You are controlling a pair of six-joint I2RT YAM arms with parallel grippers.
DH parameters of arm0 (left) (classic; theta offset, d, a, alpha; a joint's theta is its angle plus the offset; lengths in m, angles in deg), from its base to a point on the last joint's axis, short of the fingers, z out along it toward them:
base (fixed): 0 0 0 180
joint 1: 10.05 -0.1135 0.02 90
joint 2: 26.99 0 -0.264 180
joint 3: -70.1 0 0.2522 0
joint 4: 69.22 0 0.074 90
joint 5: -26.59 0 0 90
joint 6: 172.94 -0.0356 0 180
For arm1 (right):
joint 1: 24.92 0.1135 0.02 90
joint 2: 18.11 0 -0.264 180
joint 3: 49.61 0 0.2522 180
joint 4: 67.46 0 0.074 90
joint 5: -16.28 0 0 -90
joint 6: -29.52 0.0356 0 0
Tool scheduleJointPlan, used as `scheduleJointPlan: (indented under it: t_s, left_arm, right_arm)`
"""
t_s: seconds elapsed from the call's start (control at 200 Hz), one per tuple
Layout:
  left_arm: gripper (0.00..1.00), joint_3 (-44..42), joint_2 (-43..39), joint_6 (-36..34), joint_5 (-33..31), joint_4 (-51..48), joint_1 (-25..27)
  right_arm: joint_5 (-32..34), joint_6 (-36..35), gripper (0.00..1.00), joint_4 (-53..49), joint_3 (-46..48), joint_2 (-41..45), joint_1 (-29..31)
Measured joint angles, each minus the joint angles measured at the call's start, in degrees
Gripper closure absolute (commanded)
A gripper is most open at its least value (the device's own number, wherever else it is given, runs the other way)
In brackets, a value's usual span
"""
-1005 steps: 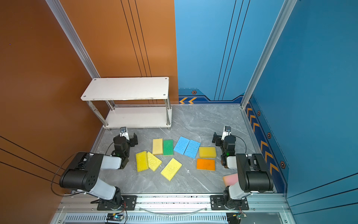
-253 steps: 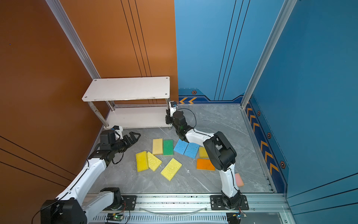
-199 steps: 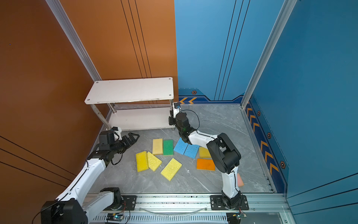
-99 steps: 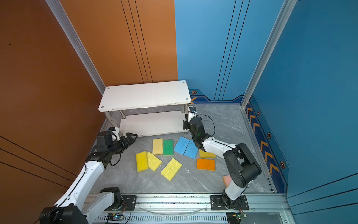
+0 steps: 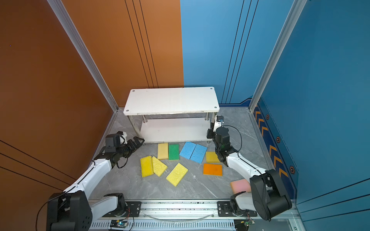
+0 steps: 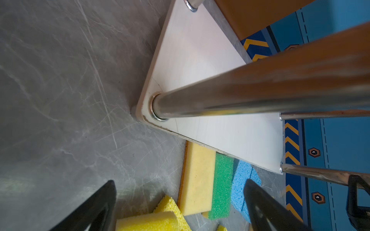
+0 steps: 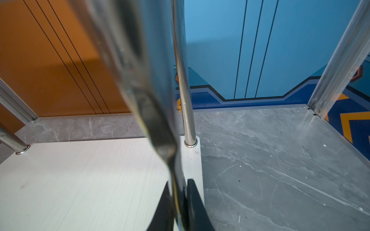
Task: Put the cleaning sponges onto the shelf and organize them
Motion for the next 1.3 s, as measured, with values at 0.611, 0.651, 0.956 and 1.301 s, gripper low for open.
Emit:
scheduleJointPlan:
  t_s: [0.611, 0.651, 0.956, 1.301]
  left_arm:
    - [0.00, 2.5, -4.0, 0.0, -0.2, 0.6, 4.7]
    - [0.00, 1.8, -6.5, 0.3, -0.2, 0.0, 5.0]
    - [0.00, -1.7, -20.2, 2.8, -1.7, -10.6, 13.8]
    - [0.00, -5.5, -24.4, 7.8, -5.8, -16.4, 30.9]
  right_arm:
    - [-2.4, 9.1, 0.36, -13.3, -1.5, 11.3, -1.4]
    - [-2.3, 10.5, 0.35, -17.8, -2.2, 13.8, -0.7]
    - [-4.7, 25.3, 0.35, -55.8, -5.9, 29.9, 4.0]
    - [-6.4, 51.5, 0.36, -61.4, -1.8, 20.4, 35.4]
